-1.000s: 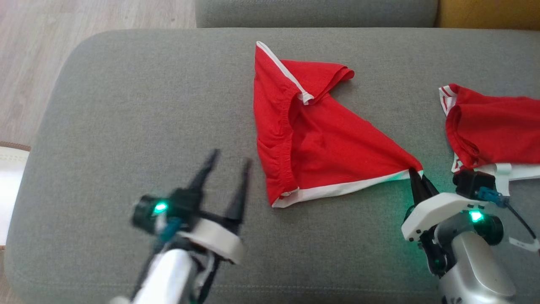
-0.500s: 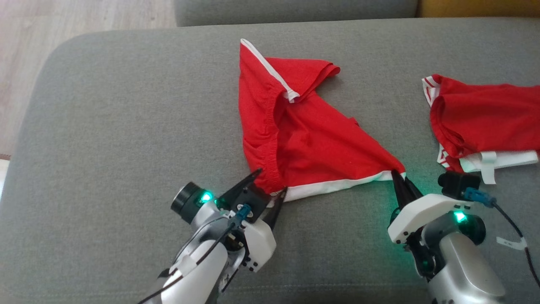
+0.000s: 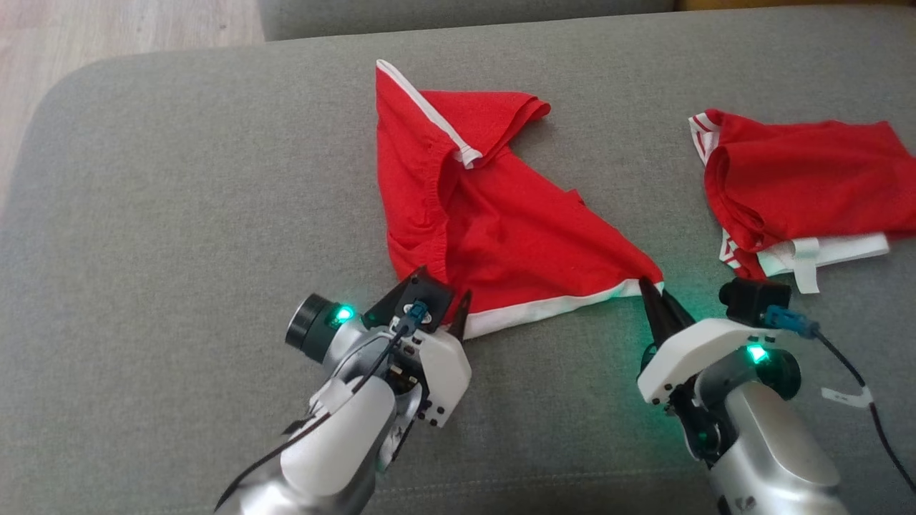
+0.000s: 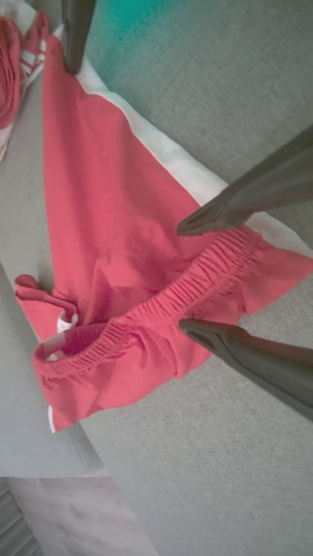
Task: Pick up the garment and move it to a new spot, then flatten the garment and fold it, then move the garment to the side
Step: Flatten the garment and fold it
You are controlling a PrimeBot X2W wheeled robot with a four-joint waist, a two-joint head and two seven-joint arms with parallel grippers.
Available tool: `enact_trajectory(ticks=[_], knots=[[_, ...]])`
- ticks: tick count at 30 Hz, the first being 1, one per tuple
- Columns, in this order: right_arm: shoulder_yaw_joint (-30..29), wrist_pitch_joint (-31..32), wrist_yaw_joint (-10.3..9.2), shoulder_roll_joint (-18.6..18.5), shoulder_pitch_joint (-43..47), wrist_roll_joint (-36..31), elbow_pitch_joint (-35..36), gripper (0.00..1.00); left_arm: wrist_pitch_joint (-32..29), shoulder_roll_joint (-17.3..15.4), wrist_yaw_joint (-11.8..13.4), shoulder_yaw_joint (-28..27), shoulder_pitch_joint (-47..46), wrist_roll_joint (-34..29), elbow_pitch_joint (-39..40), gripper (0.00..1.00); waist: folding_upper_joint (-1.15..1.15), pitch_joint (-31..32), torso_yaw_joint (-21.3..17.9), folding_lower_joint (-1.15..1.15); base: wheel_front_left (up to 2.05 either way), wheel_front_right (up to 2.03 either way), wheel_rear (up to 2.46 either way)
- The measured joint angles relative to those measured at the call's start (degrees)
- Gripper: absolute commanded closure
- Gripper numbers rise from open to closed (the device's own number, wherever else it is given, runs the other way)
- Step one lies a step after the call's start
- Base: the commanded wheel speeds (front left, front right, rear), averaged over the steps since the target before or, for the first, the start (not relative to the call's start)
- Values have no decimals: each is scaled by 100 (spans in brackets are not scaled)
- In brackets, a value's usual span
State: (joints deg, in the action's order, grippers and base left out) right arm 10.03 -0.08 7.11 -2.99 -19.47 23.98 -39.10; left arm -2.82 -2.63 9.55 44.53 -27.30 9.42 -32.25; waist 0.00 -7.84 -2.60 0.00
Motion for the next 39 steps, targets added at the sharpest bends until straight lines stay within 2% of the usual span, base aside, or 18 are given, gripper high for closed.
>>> enact_trajectory(ticks=[4, 5, 6, 13, 27, 29, 30, 31, 39], knots=[[94, -53, 0, 0, -24, 90, -55, 100, -63, 3, 181, 91, -104, 146, -287, 0, 0, -12, -25, 0, 0, 0, 0], [94, -53, 0, 0, -24, 90, -55, 100, -63, 3, 181, 91, -104, 146, -287, 53, 0, -12, -25, 0, 0, 0, 0], [97, -66, 0, 0, -26, 91, -74, 100, -63, 3, 211, 91, -141, 179, -352, 100, 0, -12, -21, 0, 0, 0, 0], [41, -144, 0, -3, -37, 90, -242, 100, 200, 16, 303, 63, -253, 487, -619, 100, 0, 26, 175, 0, 0, 0, 0], [-132, -149, 0, -2, 8, 71, -301, 100, 589, -122, 305, -303, 66, 998, -896, 100, 0, 285, 615, 0, 0, 0, 0], [-135, -143, 0, -2, 15, 71, -281, 100, 615, -127, 305, -330, 107, 1047, -924, 47, 0, 283, 618, 0, 0, 0, 0], [-138, -142, 0, -2, 16, 71, -265, 100, 652, -132, 307, -349, 121, 1059, -945, 3, 0, 283, 618, 0, 0, 0, 0], [-146, -142, 0, -2, 18, 70, -244, 100, 661, -140, 309, -380, 131, 1070, -976, 0, 0, 287, 619, 0, 0, 0, 0], [-245, -114, 0, -2, 249, 64, -90, 100, 1249, -289, 414, -684, 364, 1343, -968, 0, 0, 437, 596, 0, 0, 0, 0]])
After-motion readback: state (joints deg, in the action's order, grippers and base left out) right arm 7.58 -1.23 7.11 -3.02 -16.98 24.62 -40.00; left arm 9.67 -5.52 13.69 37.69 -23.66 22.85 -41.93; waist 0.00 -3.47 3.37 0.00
